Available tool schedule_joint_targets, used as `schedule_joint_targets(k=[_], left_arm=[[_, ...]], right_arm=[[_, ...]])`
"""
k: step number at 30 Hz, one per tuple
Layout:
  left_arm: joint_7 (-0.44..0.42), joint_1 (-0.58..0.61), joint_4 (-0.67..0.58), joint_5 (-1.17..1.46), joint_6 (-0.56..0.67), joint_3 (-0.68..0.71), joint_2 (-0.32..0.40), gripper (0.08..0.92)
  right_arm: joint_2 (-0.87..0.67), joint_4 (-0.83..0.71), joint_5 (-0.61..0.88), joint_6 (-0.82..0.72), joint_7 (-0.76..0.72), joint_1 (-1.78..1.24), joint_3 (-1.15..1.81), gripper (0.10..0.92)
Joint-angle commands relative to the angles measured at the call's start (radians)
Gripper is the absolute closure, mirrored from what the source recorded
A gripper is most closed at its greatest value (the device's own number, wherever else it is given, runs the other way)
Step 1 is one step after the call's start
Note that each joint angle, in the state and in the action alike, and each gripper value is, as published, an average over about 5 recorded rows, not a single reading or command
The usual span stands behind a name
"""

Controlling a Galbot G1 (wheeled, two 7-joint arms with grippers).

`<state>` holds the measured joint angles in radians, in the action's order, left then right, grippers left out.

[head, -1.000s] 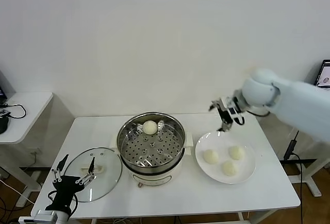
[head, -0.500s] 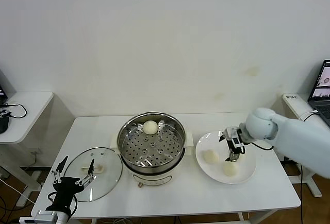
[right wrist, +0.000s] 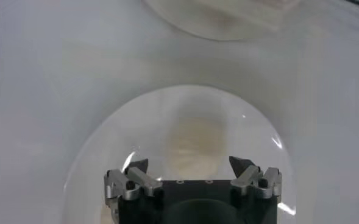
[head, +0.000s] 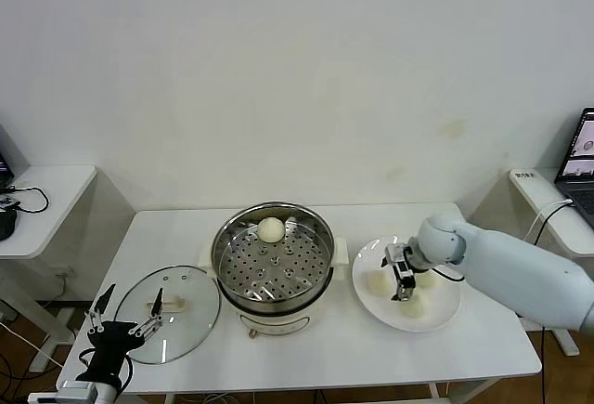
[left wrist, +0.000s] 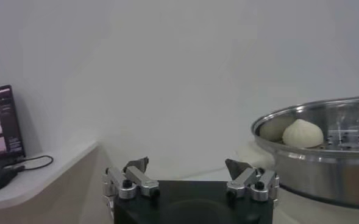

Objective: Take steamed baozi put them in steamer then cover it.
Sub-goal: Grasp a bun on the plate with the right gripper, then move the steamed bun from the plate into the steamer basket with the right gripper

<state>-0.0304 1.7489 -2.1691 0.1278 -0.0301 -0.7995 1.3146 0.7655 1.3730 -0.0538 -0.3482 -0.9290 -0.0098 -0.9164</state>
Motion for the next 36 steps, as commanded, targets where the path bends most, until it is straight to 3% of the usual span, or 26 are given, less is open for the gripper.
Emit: schedule_joint_targets(k=[1, 7, 25, 36], left_arm=[[-0.001, 0.002, 0.001, 0.003, 0.001, -0.01, -0.003, 0.177], [-0.001, 0.005, 0.003, 0.004, 0.002, -0.012, 0.002, 0.177], [-0.001, 0.005, 0.0, 0.004, 0.002, -0.012, 0.004, 0.177], [0.001, -0.006, 0.0, 0.009, 0.0, -0.006, -0.007, 0.177]], right_arm=[[0.071, -0.079, -0.033, 0.001, 0.005, -0.038, 0.019, 0.203], [0.081, -0.094, -0.044, -0.008, 0.009, -0.034, 0.022, 0.222], [0.056, -0.062, -0.034, -0.021, -0.038, 0.024, 0.032, 0.423], [-0.051, 0.115, 0.206, -0.066, -0.052, 0.492, -0.154, 0.423]])
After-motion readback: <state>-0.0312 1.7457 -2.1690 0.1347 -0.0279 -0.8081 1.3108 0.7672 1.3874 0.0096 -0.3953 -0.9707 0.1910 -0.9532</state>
